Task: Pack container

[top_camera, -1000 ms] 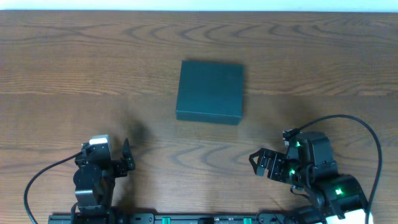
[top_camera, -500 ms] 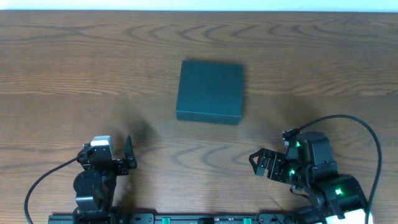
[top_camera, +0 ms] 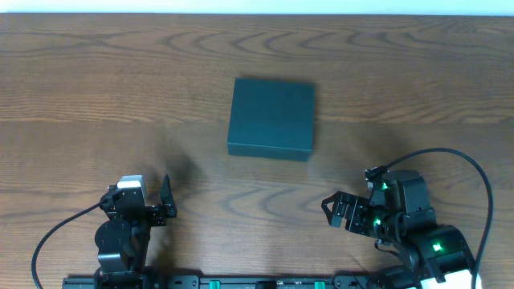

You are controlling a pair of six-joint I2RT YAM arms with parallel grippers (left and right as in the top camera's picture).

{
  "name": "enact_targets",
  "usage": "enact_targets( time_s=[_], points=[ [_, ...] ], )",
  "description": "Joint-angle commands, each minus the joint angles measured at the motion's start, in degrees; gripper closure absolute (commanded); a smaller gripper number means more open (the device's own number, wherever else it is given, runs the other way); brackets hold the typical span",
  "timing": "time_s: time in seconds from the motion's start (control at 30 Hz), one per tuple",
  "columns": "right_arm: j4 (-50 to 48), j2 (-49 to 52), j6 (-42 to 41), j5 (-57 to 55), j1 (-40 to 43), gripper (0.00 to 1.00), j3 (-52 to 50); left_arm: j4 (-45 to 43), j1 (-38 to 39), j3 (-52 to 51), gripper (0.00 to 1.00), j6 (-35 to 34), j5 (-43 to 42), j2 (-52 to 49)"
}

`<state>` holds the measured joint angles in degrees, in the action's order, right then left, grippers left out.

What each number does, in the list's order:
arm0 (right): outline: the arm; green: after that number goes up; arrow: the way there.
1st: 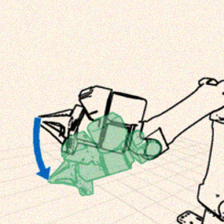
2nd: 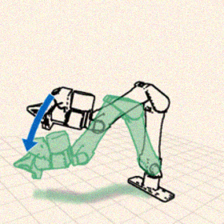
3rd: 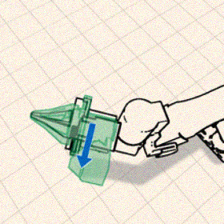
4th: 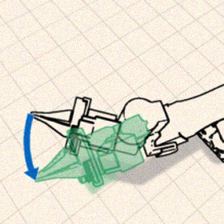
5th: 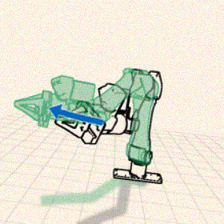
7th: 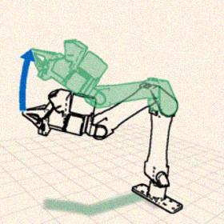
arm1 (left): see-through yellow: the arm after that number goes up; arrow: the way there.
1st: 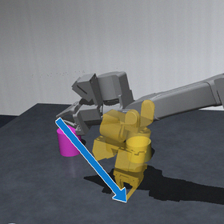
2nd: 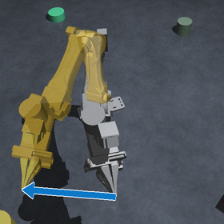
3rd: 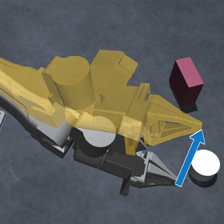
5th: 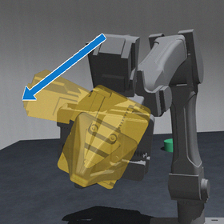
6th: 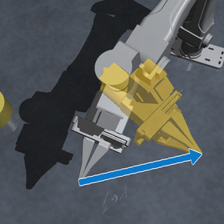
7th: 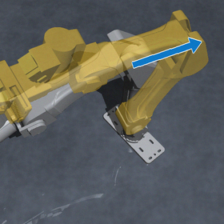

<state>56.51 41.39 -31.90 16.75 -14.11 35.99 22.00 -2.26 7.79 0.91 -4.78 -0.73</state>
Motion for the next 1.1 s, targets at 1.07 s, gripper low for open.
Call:
enact_targets(
  time_s=[1.07],
  points=[
    [-20.9, -41.1, 13.7, -25.5, 0.2, 0.01, -26.9, -0.2, -0.3, -1.3, 0.05, 0.2, -1.0, 0.5]
  ],
)
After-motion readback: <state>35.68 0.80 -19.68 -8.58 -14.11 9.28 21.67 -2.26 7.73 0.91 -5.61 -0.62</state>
